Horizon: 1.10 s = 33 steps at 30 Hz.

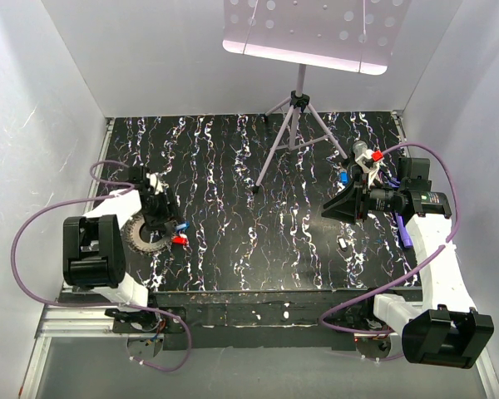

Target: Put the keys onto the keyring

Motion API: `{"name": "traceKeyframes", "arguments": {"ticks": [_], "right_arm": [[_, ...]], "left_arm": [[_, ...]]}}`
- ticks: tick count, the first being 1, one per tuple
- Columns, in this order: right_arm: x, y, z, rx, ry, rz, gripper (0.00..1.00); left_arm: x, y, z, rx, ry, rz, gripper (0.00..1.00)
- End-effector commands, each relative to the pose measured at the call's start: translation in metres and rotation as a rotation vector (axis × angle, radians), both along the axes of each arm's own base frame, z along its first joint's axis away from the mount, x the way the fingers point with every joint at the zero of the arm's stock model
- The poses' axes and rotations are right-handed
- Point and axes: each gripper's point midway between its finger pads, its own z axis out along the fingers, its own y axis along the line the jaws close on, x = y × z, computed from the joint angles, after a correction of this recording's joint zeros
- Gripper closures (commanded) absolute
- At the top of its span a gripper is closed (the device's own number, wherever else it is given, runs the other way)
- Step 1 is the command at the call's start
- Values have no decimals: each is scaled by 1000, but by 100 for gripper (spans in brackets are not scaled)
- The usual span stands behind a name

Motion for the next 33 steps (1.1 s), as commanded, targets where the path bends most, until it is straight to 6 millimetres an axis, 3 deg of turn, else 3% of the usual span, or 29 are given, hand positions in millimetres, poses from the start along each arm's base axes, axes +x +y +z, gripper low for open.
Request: {"name": "traceKeyframes", "arguments": {"ticks": [1, 10, 16, 18, 22, 24, 28, 33], "right_arm": [[-1, 2, 3, 23, -2, 20, 55], [0, 1, 1, 21, 3, 20, 55], [0, 1, -3, 11, -2, 20, 55], [-1, 1, -2, 13, -5, 25, 55], [-1, 1, -4, 13, -10, 35, 55], [-2, 1, -5, 12, -10, 39, 55], [-3, 2, -11, 20, -10, 59, 55], [-1, 1, -21, 18, 4, 66, 55]], "left_arm": [[13, -47, 3, -95, -10, -89, 36], [57, -124, 26, -162, -88, -213, 35], [75, -111, 69, -12, -278, -252, 34], [70, -103, 88, 29, -339, -279, 33], [43, -88, 98, 85, -349, -331, 32], [25, -89, 97, 57, -341, -333, 32], [-13, -87, 76, 18, -281, -293, 35], [-35, -89, 62, 30, -264, -210, 49]]}}
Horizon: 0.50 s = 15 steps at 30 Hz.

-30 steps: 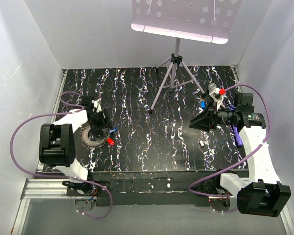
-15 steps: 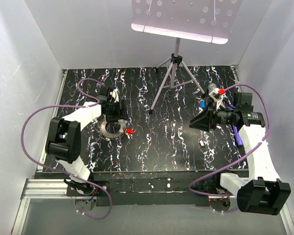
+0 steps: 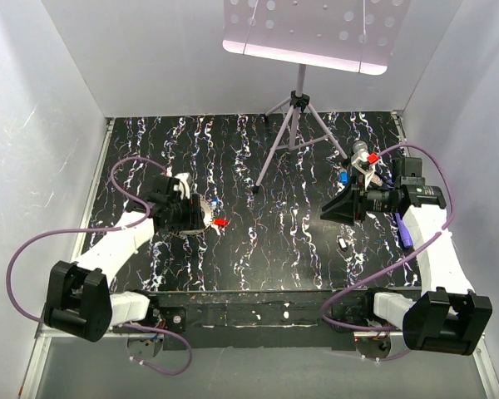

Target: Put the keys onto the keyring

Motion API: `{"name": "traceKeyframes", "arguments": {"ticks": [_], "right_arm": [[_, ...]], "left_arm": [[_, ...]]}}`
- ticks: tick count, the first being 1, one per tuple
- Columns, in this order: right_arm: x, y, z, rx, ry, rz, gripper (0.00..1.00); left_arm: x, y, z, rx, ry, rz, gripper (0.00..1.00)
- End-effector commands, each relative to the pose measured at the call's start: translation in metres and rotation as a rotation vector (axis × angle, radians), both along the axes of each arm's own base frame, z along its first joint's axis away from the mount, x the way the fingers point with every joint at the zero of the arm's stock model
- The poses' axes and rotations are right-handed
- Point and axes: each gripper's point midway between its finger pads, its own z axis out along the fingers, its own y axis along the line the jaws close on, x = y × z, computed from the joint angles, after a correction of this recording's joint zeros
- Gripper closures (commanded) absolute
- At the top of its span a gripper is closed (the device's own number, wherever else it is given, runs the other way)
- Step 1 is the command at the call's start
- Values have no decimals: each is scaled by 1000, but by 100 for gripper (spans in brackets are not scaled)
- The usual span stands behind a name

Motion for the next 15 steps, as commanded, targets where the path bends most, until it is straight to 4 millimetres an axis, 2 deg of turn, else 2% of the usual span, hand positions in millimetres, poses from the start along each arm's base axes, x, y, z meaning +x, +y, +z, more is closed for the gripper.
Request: {"name": "traceKeyframes", "arguments": {"ticks": [1, 3, 8, 12, 15], "right_arm": [[-3, 2, -5, 24, -3, 27, 55], [-3, 2, -7, 24, 1, 31, 55], [-1, 1, -11, 27, 16, 32, 55], [0, 1, -11, 26, 21, 32, 55], [0, 1, -11, 26, 19, 31, 55]], "left_arm": [[-11, 1, -4, 14, -7, 91, 51], [-10, 2, -7, 19, -24, 122, 59], [1, 5, -10, 34, -59, 147, 68], [7, 4, -23, 49, -45, 145, 73], [12, 13, -31, 91, -59, 181, 76]]}}
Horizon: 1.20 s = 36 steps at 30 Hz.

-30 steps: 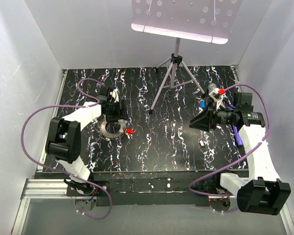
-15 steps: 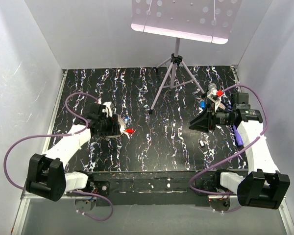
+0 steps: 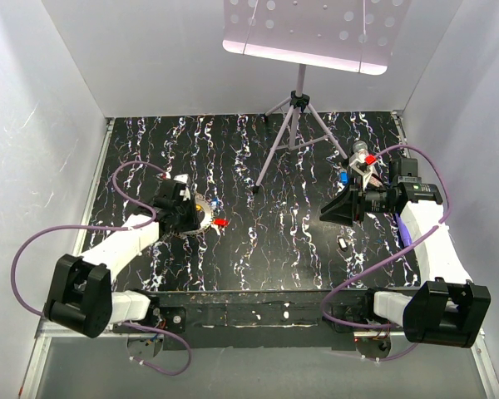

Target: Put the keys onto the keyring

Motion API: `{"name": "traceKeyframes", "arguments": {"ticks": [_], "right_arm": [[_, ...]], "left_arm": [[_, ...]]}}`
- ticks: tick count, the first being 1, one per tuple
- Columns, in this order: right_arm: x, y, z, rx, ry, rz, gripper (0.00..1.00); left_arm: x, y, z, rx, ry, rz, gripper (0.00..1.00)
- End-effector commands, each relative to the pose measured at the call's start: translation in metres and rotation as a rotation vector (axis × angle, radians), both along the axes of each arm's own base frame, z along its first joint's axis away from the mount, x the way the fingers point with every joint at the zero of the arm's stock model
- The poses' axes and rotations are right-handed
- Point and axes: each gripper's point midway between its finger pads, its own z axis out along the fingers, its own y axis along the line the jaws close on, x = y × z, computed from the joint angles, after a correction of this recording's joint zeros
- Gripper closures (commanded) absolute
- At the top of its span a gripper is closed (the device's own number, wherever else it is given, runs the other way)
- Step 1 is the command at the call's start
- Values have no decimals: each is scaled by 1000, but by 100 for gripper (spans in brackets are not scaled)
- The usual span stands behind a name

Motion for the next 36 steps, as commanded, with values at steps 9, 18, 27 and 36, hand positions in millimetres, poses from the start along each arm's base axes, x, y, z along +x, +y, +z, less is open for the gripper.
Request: {"name": "traceKeyframes", "arguments": {"ticks": [9, 18, 27, 36], "right_arm": [[-3, 2, 5, 32, -3, 19, 55], [-3, 2, 4, 37, 8, 19, 55], [-3, 2, 5, 39, 4, 20, 55], [-3, 3, 6, 42, 1, 23, 55]], "left_arm": [[7, 11, -17, 23, -36, 90, 77], [1, -2, -15, -46, -9, 54, 76], [1, 7, -25, -2, 12, 110, 75], [1, 8, -33, 8, 41, 125, 74]]}}
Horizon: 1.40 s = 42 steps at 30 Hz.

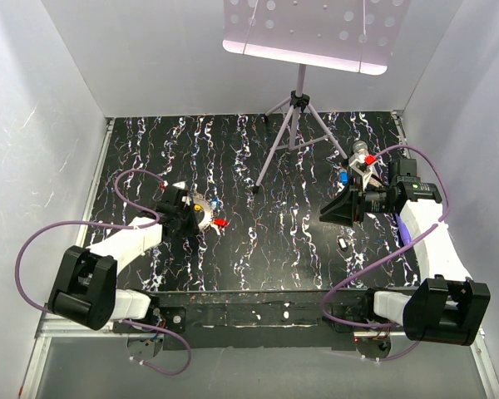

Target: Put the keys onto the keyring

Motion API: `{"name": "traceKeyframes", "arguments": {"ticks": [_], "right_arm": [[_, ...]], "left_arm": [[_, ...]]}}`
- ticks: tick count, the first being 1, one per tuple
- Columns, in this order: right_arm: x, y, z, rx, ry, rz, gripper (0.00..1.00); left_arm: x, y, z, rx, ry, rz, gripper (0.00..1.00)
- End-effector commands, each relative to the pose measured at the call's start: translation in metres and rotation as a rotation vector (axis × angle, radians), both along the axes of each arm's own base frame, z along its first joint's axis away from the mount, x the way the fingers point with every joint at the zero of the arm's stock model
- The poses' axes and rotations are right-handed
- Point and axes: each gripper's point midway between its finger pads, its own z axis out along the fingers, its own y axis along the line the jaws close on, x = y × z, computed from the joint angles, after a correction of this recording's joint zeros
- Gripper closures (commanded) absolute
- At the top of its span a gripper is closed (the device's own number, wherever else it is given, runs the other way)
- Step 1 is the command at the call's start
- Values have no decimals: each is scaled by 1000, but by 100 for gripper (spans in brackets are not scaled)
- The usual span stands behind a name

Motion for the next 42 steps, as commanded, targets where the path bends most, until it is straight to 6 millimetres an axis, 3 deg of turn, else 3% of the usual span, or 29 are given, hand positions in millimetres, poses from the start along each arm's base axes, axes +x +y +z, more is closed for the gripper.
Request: {"name": "traceKeyframes", "arguments": {"ticks": [1, 8, 15, 21, 42], "right_arm": [[-1, 2, 7, 30, -16, 13, 55], [-1, 1, 7, 28, -12, 12, 55], [-1, 2, 6, 26, -12, 12, 55], [-1, 1, 6, 27, -11, 11, 55], [-2, 2, 7, 31, -11, 15, 55]], "left_arm": [[4, 3, 0, 14, -1, 23, 74], [4, -1, -3, 1, 15, 15, 75], [6, -5, 6, -28, -18, 4, 84], [6, -14, 10, -81, -26, -10, 84], [9, -10, 1, -69, -6, 16, 92]]}}
